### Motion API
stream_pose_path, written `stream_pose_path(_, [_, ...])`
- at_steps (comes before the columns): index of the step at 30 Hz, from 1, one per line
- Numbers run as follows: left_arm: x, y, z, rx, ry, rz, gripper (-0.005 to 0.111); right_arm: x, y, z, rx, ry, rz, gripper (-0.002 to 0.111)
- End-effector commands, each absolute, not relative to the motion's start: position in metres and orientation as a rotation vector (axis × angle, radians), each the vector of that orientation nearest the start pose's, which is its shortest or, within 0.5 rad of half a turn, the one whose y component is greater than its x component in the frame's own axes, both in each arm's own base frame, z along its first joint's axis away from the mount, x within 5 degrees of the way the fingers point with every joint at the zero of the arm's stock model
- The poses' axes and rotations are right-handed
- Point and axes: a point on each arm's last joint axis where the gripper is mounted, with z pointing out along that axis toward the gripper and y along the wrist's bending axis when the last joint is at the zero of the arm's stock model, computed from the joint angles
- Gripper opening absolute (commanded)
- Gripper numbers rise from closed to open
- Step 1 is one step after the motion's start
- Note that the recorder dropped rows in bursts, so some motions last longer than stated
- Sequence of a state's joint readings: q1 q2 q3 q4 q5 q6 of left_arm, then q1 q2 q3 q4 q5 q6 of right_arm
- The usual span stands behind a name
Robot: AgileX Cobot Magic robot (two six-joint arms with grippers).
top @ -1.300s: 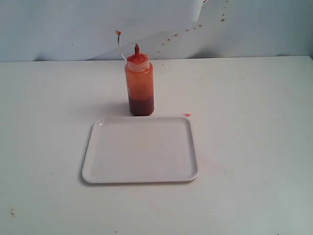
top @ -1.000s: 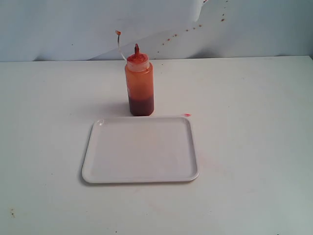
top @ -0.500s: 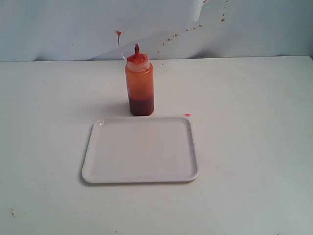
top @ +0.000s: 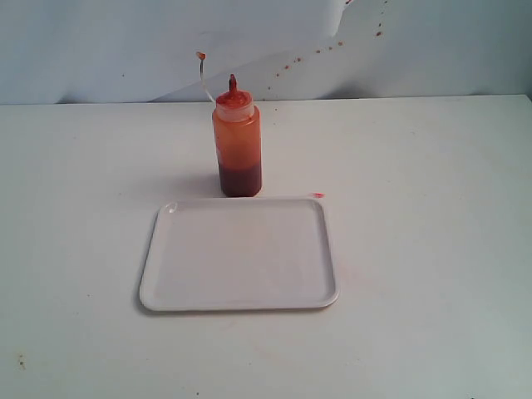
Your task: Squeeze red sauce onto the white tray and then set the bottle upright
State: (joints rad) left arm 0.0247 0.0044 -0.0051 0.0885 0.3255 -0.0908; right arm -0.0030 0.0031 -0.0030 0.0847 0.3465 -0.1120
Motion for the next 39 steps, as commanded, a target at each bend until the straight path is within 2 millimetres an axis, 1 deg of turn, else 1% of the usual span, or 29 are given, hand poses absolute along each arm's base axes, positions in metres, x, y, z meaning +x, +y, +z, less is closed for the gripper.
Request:
stream_pose_path(1, [0.0540, 0.0036, 0.1845, -0.047, 1.800, 0.031, 0.000, 0.0535, 0.0023, 0.1822, -0.044, 1.827, -0.003, 0.000])
stream_pose_path(15, [0.0540, 0.0036, 0.1845, -0.047, 1.800, 0.031, 0.000, 0.0535, 0.0023, 0.1822, -0.044, 1.827, -0.003, 0.000])
stream_pose_path(20, [0.0539, 0.0052, 0.1847, -0.012, 1.800, 0.085, 0.000, 0.0535, 0.0023, 0.1822, -0.044, 1.827, -0.003, 0.000])
stream_pose_path(39, [0.0539, 0.0052, 0.1847, -0.012, 1.800, 0.085, 0.000, 0.0535, 0.0023, 0.1822, -0.044, 1.827, -0.003, 0.000])
